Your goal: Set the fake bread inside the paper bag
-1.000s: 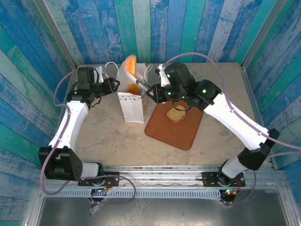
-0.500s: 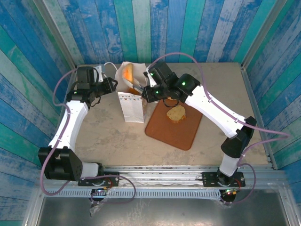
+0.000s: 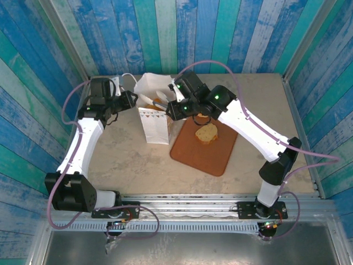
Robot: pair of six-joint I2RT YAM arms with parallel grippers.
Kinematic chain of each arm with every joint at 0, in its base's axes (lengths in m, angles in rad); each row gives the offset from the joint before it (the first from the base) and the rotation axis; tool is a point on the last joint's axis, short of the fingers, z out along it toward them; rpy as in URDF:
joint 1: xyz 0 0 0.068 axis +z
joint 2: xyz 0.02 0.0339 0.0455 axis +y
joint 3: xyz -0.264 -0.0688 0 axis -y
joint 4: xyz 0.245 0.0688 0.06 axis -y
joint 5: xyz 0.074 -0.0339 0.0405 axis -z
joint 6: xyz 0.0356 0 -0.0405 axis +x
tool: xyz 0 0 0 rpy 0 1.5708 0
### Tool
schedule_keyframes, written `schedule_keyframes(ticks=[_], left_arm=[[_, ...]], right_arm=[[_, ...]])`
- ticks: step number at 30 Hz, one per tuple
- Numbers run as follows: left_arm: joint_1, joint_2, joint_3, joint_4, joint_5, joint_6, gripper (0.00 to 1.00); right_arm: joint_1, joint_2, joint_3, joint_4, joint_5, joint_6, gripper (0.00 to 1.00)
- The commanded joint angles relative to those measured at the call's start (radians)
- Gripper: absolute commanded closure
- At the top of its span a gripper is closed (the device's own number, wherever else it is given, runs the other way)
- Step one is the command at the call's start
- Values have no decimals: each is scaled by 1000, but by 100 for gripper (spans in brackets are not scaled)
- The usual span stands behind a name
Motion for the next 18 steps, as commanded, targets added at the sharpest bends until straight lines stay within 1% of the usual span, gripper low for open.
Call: schedule_keyframes(ticks=[1, 9, 14, 16, 18], left_arm=[[3, -20, 27, -7, -2, 10, 56], [3, -33, 22, -12, -3, 8, 55], [3, -52, 25, -15, 16, 0, 46], [3, -65, 29, -15, 21, -3, 40], [3, -66, 31, -18, 25, -5, 37]], right_arm=[[-2, -48, 26, -17, 32, -13, 55], [-1, -118, 0, -23, 65, -9, 56], [-1, -174, -15, -14, 62, -16, 56], [-2, -212, -35, 7, 45, -33, 56], [-1, -254, -65, 30, 41, -49, 56]])
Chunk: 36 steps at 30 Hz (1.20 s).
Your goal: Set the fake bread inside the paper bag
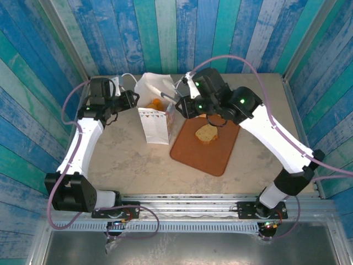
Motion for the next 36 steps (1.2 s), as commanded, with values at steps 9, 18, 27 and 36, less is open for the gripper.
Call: schedule_keyframes(ticks=[9, 18, 27, 36], left_arm=[[3, -146, 20, -35, 0, 0, 25], [3, -226, -27, -33, -22, -20, 12], [3, -314, -48, -38, -13, -36, 6], [3, -379, -47, -92, -53, -14, 6]], right_arm=[[-1, -284, -161, 88, 22, -37, 55], [-8, -521, -315, 9, 182, 18, 56], [-115, -634, -442, -138, 193, 43, 55], [-363, -625, -608, -171, -1, -38, 55]])
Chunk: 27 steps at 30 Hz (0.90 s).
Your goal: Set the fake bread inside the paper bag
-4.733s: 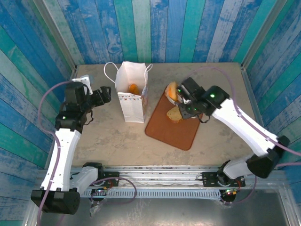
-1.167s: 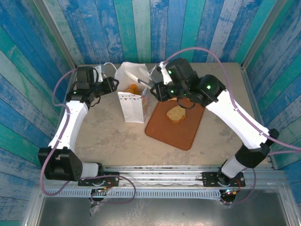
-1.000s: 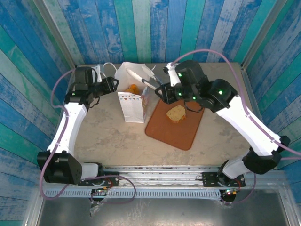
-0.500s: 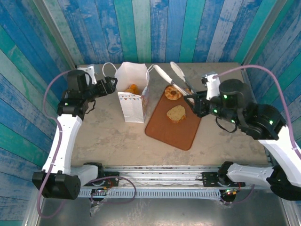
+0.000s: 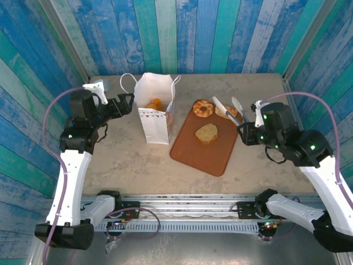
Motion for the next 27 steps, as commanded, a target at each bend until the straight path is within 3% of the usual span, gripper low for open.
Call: schedule_keyframes(ticks=[1, 10, 27], left_arm=[[3, -31, -8, -41, -32, 22, 6], [2, -87, -31, -41, -96, 40, 6], [2, -167, -133, 86, -226, -22, 6]], right_arm=[[-74, 24, -46, -11, -106, -55, 55], [-177, 180, -92, -29, -158, -129, 55], [-194, 482, -35, -102, -208, -227, 60]])
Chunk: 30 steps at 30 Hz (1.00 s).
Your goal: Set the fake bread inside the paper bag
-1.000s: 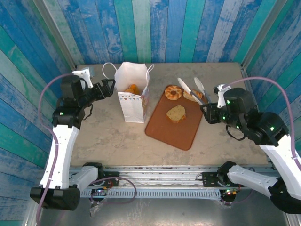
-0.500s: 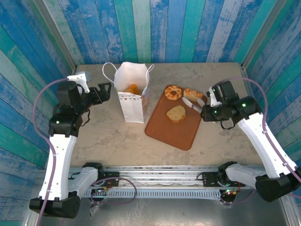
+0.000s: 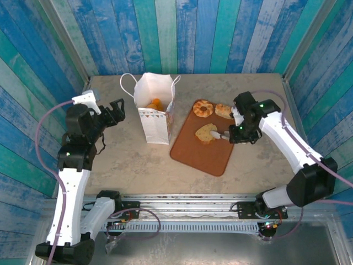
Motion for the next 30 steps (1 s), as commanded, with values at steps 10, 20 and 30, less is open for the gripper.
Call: schedule_keyframes(ticks=[10, 20, 30], left_arm=[[3, 20, -14, 62, -33, 0, 6], [2, 34, -5, 62, -27, 6, 6], [3, 23, 0, 51, -18, 4, 6]], right_arm=[[-10, 111, 123, -18, -33, -50, 63], [-12, 135, 87, -5, -67, -33, 68], [-13, 95, 65, -5, -86, -20, 84]])
